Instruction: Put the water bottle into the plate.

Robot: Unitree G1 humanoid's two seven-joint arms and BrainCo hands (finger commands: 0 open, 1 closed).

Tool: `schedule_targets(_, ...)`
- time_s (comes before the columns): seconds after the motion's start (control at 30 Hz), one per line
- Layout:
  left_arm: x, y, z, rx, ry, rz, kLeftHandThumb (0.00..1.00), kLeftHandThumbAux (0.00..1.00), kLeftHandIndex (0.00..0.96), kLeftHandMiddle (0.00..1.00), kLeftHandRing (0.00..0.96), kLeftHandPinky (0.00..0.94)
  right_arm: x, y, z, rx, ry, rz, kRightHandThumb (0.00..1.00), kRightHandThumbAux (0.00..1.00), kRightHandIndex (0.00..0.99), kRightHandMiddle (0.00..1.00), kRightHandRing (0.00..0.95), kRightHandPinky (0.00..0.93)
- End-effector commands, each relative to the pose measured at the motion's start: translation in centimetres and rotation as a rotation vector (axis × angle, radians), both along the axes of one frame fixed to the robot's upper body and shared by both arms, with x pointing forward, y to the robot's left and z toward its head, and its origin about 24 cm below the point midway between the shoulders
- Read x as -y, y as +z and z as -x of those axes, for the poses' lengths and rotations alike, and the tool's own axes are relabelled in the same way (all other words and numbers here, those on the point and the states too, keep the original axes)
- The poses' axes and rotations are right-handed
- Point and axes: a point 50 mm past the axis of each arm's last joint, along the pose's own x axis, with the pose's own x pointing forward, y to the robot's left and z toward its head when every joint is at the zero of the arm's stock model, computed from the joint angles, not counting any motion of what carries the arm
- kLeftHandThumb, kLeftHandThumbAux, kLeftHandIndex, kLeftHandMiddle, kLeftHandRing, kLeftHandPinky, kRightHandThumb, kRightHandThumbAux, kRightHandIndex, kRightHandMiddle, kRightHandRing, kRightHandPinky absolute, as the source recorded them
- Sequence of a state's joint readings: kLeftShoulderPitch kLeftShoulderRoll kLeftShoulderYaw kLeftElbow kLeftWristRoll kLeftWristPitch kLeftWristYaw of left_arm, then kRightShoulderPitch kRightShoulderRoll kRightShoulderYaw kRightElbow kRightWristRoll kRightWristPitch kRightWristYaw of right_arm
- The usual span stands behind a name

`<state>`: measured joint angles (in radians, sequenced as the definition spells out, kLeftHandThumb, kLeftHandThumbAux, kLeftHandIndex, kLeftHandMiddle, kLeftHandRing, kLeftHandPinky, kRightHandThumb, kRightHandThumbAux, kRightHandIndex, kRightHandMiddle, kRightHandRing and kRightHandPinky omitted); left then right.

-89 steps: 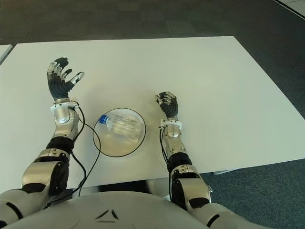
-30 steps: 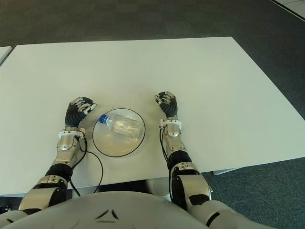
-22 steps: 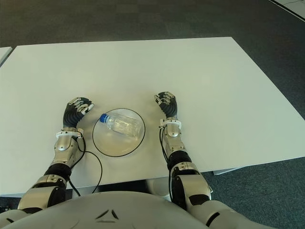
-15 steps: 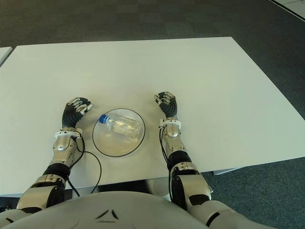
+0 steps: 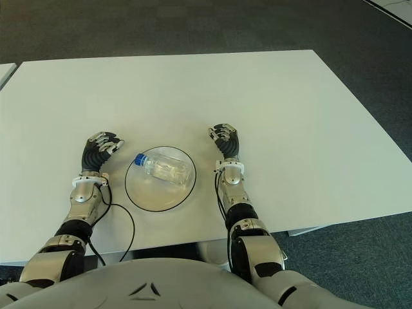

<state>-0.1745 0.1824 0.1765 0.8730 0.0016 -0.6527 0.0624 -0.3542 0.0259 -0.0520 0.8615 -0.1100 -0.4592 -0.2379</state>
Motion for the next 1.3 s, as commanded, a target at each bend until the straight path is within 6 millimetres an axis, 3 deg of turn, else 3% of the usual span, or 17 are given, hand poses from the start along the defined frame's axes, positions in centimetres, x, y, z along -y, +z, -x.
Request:
schedule_targets(0.03, 0.06, -1.01, 0.85, -0.056, 0.026, 0.01, 0.708, 0.716, 0.435, 0.616, 0.594, 0.574, -0.01, -1.02, 0.61, -0.058, -0.006, -0.01, 0.708, 0.729, 0.427, 0.558, 0.565, 0.539)
schedule_targets(0.3, -0.23, -0.92, 0.96, -0.05, 0.048, -0.01, 0.71, 0.715, 0.435, 0.638, 0.619, 0.605, -0.06, -1.0, 0.6, -0.057, -0.007, -0.013, 0.708, 0.73, 0.427, 0.551, 0.562, 0.541)
schedule_targets(1.3, -0.02, -0.92, 0.96, -0.064, 0.041, 0.017, 0.708, 0.715, 0.435, 0.622, 0.598, 0.574, -0.14, -0.83, 0.56, -0.043, 0.0, -0.014, 0.707, 0.73, 0.427, 0.557, 0.566, 0.547)
